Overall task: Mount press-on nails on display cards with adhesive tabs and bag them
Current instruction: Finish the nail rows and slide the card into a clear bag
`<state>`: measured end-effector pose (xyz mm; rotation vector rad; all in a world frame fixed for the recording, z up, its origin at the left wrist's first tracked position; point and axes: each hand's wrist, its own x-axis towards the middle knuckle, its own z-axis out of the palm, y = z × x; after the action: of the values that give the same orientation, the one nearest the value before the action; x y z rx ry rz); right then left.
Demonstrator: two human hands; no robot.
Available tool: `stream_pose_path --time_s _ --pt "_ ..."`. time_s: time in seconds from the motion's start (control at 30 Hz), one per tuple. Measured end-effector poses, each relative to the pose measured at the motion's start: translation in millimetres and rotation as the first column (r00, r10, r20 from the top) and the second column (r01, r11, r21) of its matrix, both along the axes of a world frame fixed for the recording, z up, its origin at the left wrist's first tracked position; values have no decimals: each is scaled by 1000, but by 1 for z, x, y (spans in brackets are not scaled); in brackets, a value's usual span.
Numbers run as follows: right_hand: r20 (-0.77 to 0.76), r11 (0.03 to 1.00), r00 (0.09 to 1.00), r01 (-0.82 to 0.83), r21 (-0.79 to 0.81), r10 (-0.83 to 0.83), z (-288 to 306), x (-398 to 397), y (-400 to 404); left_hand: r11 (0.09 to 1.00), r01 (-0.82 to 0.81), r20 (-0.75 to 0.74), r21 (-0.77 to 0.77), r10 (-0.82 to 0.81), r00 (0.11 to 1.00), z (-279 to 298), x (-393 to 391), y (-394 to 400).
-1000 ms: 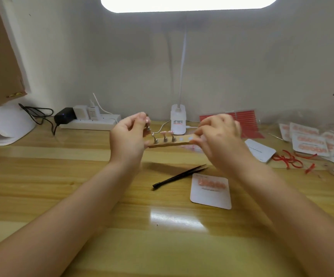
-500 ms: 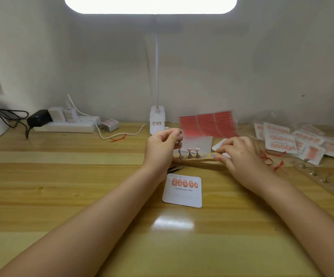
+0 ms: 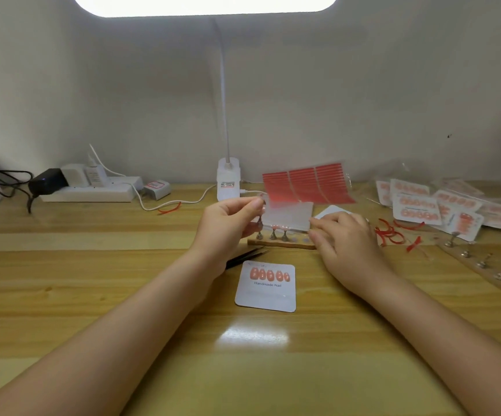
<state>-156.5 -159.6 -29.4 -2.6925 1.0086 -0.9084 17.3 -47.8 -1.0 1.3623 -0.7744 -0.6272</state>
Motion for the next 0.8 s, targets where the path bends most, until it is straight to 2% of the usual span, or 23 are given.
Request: stream_pose_path --time_s 0.13,0.23,0.33,0.43,0.5,0.53,0.6,0.7,0.8 --pt "362 950 920 -233 207 147 11 9 28 996 87 -14 -33 -88 996 1 -12 1" --pt "484 880 863 -335 338 143 10 16 43 988 129 -25 -86 -132 991 0 -24 2" --pt "562 830 820 -386 403 109 9 16 43 980 163 -19 -112 -166 986 -3 -35 3" --pt "584 827 806 -388 406 92 8 14 37 976 185 -25 -117 -189 982 -5 -40 3" --pt "573 843 815 -364 395 83 7 14 33 986 129 -23 -106 -132 991 -5 -39 3" --pt "567 853 821 -343 393 69 6 13 30 993 74 24 -89 -72 997 -5 -36 2" --pt "536 883 844 -270 385 24 5 10 19 998 -28 211 -52 38 977 -5 -27 2" --pt "441 927 896 -130 352 -42 2 2 2 995 -96 482 -11 89 871 -6 -17 2" --pt "377 939 923 -67 339 -71 -4 0 -7 995 -103 517 -8 92 851 -10 -13 1"
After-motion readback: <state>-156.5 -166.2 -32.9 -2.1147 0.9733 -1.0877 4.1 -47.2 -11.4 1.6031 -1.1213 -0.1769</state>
